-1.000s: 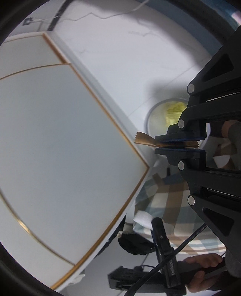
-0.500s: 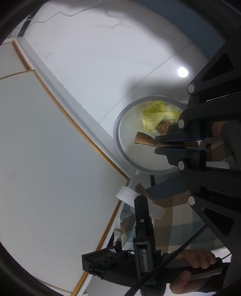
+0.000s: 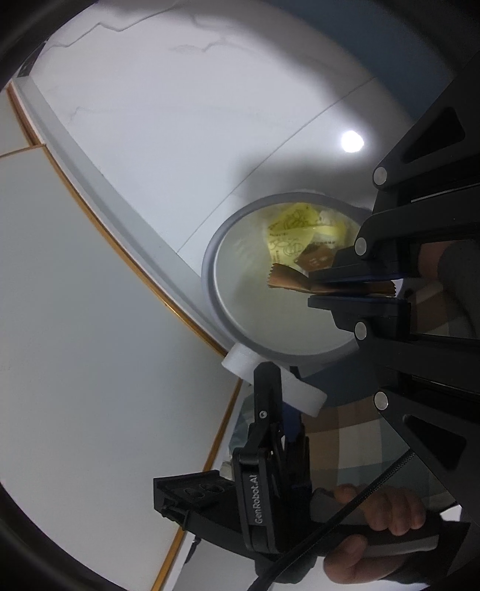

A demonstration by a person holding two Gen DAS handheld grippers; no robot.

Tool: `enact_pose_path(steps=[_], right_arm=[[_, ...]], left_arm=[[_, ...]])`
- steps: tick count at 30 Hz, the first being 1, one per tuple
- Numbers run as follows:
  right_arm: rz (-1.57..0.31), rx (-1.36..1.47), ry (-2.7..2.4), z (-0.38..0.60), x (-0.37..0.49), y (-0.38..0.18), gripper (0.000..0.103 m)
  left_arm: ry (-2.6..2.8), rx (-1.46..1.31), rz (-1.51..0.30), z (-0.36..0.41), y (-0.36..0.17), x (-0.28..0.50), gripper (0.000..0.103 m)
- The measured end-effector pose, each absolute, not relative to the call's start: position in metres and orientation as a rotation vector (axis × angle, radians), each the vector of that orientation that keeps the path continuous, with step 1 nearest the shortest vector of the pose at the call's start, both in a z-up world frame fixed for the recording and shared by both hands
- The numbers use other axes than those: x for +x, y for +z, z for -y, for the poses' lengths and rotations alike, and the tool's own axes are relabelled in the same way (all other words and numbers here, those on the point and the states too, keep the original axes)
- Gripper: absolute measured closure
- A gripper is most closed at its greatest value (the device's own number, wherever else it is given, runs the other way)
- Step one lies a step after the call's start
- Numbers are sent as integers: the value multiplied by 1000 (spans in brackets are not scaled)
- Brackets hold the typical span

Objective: Collect trash

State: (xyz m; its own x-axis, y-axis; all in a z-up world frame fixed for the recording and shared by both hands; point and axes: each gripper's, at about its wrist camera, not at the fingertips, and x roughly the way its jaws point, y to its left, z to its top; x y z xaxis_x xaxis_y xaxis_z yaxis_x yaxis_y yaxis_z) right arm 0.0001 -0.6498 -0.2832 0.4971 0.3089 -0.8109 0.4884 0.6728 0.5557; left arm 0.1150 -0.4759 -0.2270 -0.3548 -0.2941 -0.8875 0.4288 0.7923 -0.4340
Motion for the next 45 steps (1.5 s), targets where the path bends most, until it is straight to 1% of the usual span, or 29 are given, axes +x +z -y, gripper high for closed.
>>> enact_pose_path(steps=[7,8,9,11,13,14,16,25,27,31,33,37,39,41,43,45], right_arm=[[-1085,879,-118,651,6,-287,96],[-1084,880,-116,651,6,-286,95],[-1084,880,-116,651,6,-286,95],[-1091,879,-115,651,6,-287,95],[-1097,881,-114,651,6,-288,93],[-1099,883,-114,651,7,-288,90],[-1105,885,-118,652,8,-288,90],[-1113,847,-136,648,6,-277,86],[-1102,843,-144,649,3,-272,79],[-1078,845,-159,653,-6,-258,72],[-1069,847,-166,656,-10,-250,65],[-1045,843,-163,659,-19,-233,61],[-1029,838,-161,660,-23,-223,55],[-1018,835,-157,657,-25,-215,52],[-1012,826,-151,656,-29,-205,51],[-1004,818,-142,653,-32,-195,43]], left_arm=[[-721,109,-1791,470,-232,118,33],[-721,110,-1787,470,-231,118,28],[-723,110,-1787,470,-230,117,26],[-721,114,-1772,470,-228,117,26],[-715,117,-1767,470,-228,118,26],[-712,117,-1764,469,-227,118,26],[-710,128,-1753,467,-225,118,26],[-729,250,-1609,461,-191,106,25],[-735,271,-1579,460,-183,105,25],[-734,294,-1493,455,-161,102,25],[-735,305,-1464,453,-149,99,25],[-760,330,-1412,453,-130,91,25],[-775,353,-1376,452,-119,84,25],[-776,383,-1331,450,-111,78,25],[-767,399,-1294,445,-105,74,25],[-763,404,-1273,442,-101,71,25]])
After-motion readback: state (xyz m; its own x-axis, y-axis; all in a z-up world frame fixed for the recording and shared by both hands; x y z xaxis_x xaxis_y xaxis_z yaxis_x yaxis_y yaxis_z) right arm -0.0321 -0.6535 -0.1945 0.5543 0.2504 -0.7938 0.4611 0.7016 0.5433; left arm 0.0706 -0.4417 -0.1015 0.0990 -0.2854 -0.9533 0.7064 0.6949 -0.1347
